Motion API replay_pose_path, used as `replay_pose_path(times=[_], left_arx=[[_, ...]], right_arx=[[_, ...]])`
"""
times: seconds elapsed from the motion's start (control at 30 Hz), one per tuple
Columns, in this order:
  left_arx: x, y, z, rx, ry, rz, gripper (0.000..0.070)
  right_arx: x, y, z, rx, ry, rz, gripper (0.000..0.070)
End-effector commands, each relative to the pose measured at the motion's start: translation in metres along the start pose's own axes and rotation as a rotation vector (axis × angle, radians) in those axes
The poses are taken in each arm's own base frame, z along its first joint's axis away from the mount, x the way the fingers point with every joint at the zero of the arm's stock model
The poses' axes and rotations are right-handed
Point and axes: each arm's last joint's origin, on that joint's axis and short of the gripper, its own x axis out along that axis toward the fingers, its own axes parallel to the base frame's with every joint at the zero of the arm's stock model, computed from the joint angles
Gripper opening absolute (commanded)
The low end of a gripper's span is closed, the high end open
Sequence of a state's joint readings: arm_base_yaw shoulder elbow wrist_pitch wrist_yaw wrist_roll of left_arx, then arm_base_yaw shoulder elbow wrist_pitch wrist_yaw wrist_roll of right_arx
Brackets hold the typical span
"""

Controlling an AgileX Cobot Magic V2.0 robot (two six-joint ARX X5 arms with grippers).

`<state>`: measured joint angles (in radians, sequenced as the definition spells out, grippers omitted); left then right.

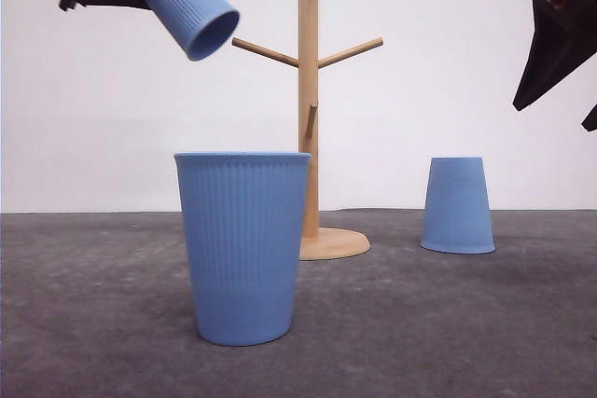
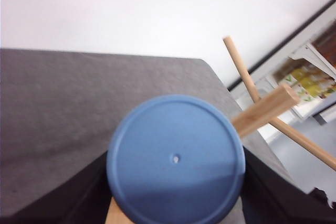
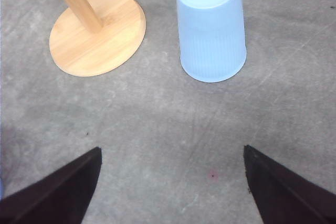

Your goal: Place three cups

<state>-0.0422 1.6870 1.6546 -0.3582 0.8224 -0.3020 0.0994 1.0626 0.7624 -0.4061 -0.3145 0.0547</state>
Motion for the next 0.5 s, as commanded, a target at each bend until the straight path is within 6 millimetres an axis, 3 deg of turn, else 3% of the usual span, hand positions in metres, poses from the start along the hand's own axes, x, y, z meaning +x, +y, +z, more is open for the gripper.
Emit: replay_pose_path(times=[0.0, 0.23, 0.47], left_arx=[[0.013, 0.005, -0.001, -0.008, 0.018, -0.022, 0.0225], [0.05, 0.009, -0.017, -0.031, 0.088, -0.061, 0.0225], [0.061, 0.011, -0.022, -0.034, 0.095, -0.038, 0.0232]], right_arx=[[0.0, 0.001, 0.005, -0.017, -0.015, 0.007, 0.0546], [0.0, 0.001, 0.005, -0.017, -0.014, 0.007, 0.0546], [0.0, 0.001, 0.005, -0.016, -0.012, 0.007, 0.0546]])
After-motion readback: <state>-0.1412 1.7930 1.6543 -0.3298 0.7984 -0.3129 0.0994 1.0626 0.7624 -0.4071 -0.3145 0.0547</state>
